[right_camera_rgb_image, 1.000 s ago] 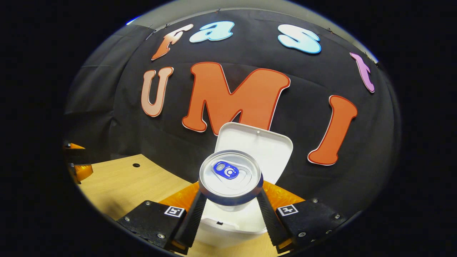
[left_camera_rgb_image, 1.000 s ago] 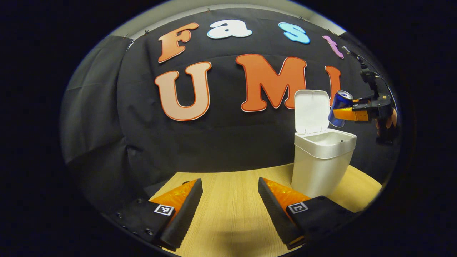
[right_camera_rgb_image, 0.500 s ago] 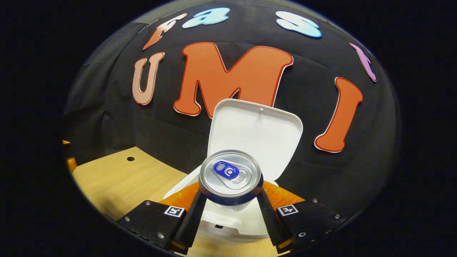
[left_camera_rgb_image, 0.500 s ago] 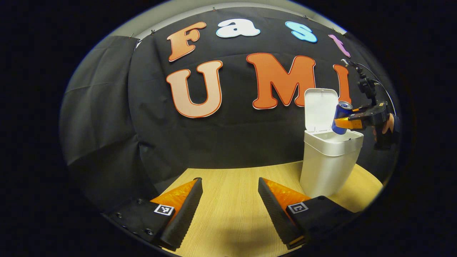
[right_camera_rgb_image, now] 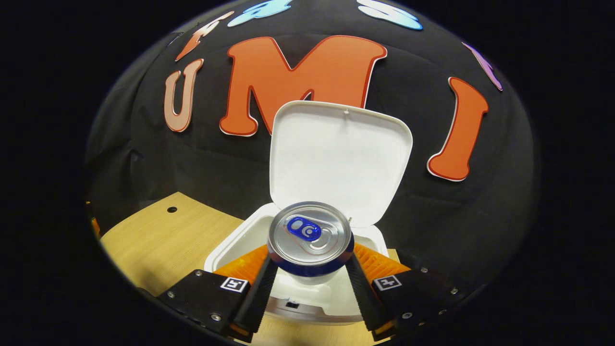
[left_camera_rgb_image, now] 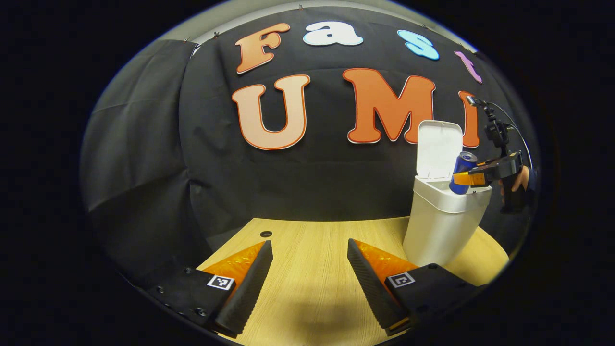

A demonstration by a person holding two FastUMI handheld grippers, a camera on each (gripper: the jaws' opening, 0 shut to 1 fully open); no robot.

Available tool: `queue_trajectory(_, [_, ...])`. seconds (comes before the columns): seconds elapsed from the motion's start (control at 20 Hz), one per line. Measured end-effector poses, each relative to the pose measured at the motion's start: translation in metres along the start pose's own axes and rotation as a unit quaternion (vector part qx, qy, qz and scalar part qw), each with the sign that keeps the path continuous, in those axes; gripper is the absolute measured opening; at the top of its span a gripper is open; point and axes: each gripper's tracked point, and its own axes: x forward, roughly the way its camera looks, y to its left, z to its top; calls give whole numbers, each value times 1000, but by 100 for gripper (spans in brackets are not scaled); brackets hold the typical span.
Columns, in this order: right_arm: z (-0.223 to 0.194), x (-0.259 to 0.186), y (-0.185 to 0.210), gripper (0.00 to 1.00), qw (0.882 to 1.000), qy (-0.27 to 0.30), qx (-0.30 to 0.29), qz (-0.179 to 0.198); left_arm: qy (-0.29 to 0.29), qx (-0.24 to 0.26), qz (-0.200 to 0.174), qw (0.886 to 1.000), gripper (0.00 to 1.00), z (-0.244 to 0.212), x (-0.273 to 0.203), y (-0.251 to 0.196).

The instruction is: Press the lid of the desktop garbage bin to open it, pick up the crumpled paper on the desktop and throw it into the bin, then pick up the pop can on the desktop and drop it into the bin, and finally close the garbage bin lid.

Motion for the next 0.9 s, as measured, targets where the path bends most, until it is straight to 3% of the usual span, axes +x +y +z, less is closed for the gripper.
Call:
queue_trajectory(0.4, [4, -7, -9, 81, 1000, 9, 1, -5, 3, -3, 0, 1000, 99, -5, -5, 2])
queue_trajectory(0.9, [86, -20, -39, 81, 998, -51, -11, -25, 0, -6, -3, 1000, 99, -7, -2, 5])
